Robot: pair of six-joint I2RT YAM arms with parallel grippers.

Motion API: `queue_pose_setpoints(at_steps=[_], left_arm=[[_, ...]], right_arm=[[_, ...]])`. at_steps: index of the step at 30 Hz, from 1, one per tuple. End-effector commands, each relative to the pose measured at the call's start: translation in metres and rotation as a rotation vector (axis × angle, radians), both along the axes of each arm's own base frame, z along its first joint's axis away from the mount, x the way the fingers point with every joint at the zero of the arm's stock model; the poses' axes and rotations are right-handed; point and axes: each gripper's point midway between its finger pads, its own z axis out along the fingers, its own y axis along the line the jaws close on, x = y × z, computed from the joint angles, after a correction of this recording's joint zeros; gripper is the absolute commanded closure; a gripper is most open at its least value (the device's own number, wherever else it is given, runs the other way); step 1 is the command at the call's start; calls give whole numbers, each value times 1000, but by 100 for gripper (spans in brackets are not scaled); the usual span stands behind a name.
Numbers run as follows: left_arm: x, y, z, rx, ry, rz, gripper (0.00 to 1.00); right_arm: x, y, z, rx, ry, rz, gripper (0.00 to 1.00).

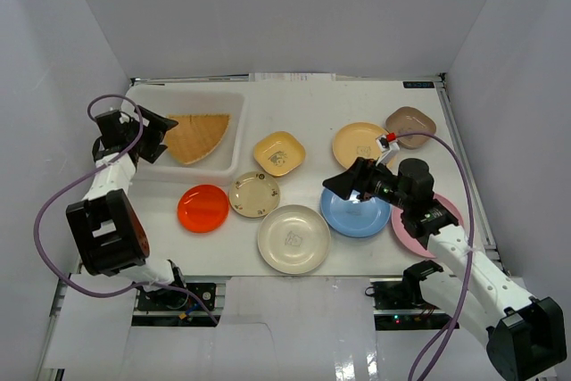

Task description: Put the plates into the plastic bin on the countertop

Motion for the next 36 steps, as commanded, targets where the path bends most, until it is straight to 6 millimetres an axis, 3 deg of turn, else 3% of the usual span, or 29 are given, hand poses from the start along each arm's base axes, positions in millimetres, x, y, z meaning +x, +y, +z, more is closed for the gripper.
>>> queue_pose_setpoints(at_steps=[1,6,9,10,12,13,17,18,21,27,29,31,33,36], left_arm=[[3,1,58,87,-148,-32,2],[-3,-6,100,188,-254,-45,2],[-14,-35,129,240,-339,-102,2],[-24,-58,145,255,-391,-152,2],[-37,-82,146,277,-410,-206,2],[-48,-109,143,281,-410,-278,2],[-97,-171,120,273,-411,-451,9],[-114,-193,99,266,-367,-525,11],[-145,-226,71,286,-314,-626,12],[-200,-252,23,338,-151,-738,14],[-212,-247,-6,374,-41,-719,14],[-234,-255,-32,359,45,-760,14],[-251,-264,-44,360,77,-790,15],[-263,-262,-59,438,106,-790,17]], right_arm=[[8,-7,-12,-62,-4,-45,0],[14,-20,-29,-135,25,-117,15],[18,-29,-37,-180,34,-163,31],[22,-33,-38,-197,26,-192,33],[21,-43,-48,-240,54,-230,37],[20,-47,-50,-256,55,-245,39],[24,-81,-66,-371,66,-399,44],[28,-93,-67,-402,56,-462,46],[34,-107,-74,-471,56,-515,51],[50,-129,-86,-663,83,-556,56],[53,-135,-90,-691,106,-568,56],[54,-143,-98,-696,144,-579,55],[53,-151,-104,-688,171,-594,54],[54,-163,-104,-705,172,-643,51]])
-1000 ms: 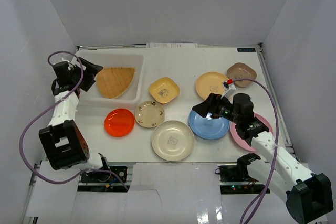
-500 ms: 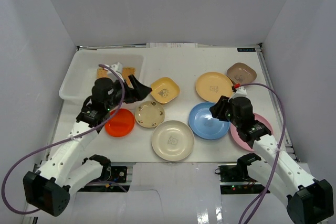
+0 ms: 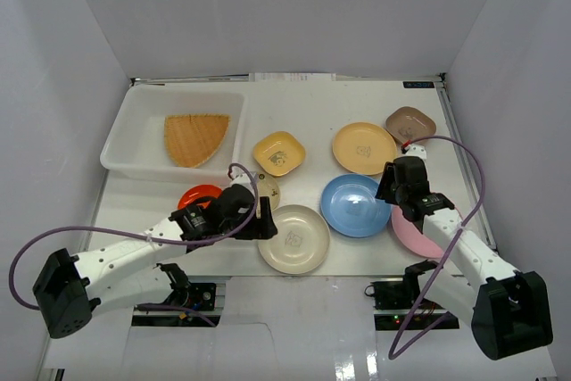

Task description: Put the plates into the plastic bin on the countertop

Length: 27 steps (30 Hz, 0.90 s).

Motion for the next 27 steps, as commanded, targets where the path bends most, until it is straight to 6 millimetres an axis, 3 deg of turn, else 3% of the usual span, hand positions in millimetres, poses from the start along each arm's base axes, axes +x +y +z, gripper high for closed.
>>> queue_pose_setpoints(at_steps=[1,4,12,15,23,27], left_arm=[[-9,12,-16,98,7,72,18],[-14,19,-30,180,9,93,21],[-11,34,-52,301,0,142,26],[-8,26,-58,299,3,131,28],[-5,20,-72,331,8,109,47],[-4,22,-74,330,4,116,58]], right_arm=[[11,-13,16,-42,-53,-45,49],[15,-18,10,-51,-19,-55,43],[20,-18,-14,-18,84,-9,46],[18,-10,-24,16,106,25,50],[7,0,-46,59,150,61,57],[2,3,-47,85,140,68,72]])
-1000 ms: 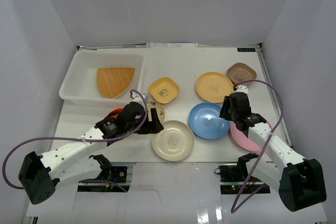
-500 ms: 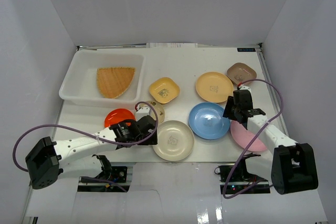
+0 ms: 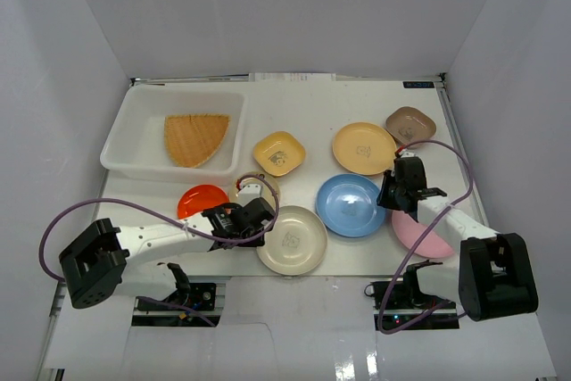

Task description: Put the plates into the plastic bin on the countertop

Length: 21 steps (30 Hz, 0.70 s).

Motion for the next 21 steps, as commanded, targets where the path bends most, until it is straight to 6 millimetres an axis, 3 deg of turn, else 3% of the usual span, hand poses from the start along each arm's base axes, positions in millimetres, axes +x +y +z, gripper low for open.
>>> queue_pose_setpoints(at_steps=[1,5,9,13,15,17,18,21], left_arm=[[4,0,1,-8,-36,4,60],[1,5,-2,7,-29,5,73],[-2,10,0,14,-20,13,100],[-2,8,18,-40,-40,15,100],[-1,-2,45,-140,-82,-10,100],[1,-4,66,-189,-126,-29,100],[4,-7,92,-248,-171,-22,100],[16,11,132,-238,-269,31,100]], right_arm=[[3,7,6,45,-46,17,74],[-1,10,10,70,-64,21,86],[-8,13,15,100,-83,25,92],[-6,20,45,153,-176,40,92],[-6,19,58,157,-203,37,92],[-2,19,85,174,-282,29,92],[-2,18,91,176,-296,22,92],[3,8,132,164,-410,-30,92]])
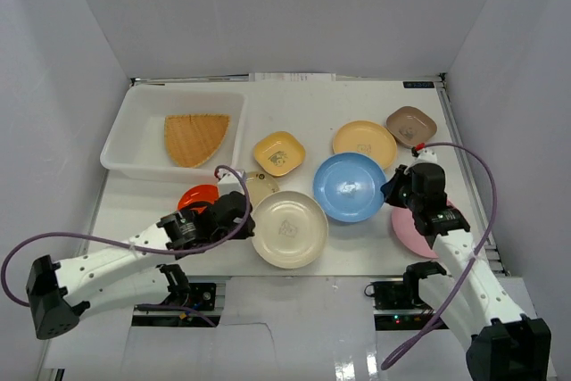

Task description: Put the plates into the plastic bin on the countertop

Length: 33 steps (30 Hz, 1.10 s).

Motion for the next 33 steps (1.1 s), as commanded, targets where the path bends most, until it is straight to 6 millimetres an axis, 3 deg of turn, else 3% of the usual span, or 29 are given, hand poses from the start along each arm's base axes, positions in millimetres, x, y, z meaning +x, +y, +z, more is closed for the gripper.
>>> queue_pose_setpoints(at_steps=[1,2,3,6,7,9,10,11,12,13,14,15,16,17,18,21,23,28,31,33], left_arm=[[25,9,88,-88,-187,75,100],[32,11,105,-95,-228,86,100],[42,12,136,-101,-295,89,100],[84,43,174,1,-442,212,100],[102,42,191,-15,-484,235,100],[128,57,200,6,-508,258,100],[157,85,203,2,-513,354,100],[167,85,200,-38,-492,325,100],[184,115,199,-47,-486,415,100],[196,122,190,-53,-458,433,100],[202,127,187,-82,-442,432,100],[210,151,183,-86,-431,497,100],[216,160,182,-113,-432,530,100],[224,164,173,-136,-401,529,100],[230,186,169,-140,-390,583,100],[248,221,142,-101,-318,677,100],[256,231,122,-96,-260,705,100],[269,245,95,-60,-205,748,100],[268,247,77,-36,-165,755,100],[265,249,66,-24,-154,764,83]], right_arm=[[13,-10,65,16,-166,-79,92],[15,-13,84,15,-210,-95,92],[14,-17,94,12,-239,-109,92],[14,-22,112,9,-274,-138,92],[13,-20,112,11,-269,-125,92],[12,-15,111,19,-252,-99,92],[11,-11,110,29,-245,-74,92],[10,-9,109,34,-243,-61,92],[8,-4,109,48,-246,-33,92],[8,-1,111,56,-252,-21,92],[7,2,113,66,-261,-6,92],[5,10,116,87,-264,37,92],[4,13,116,98,-264,54,92],[4,17,119,111,-268,72,92],[4,21,118,122,-261,90,92],[3,35,121,177,-257,143,92],[3,45,123,206,-257,169,92],[4,74,129,248,-257,246,92],[-1,109,135,278,-254,327,92],[6,126,140,261,-248,337,92]])
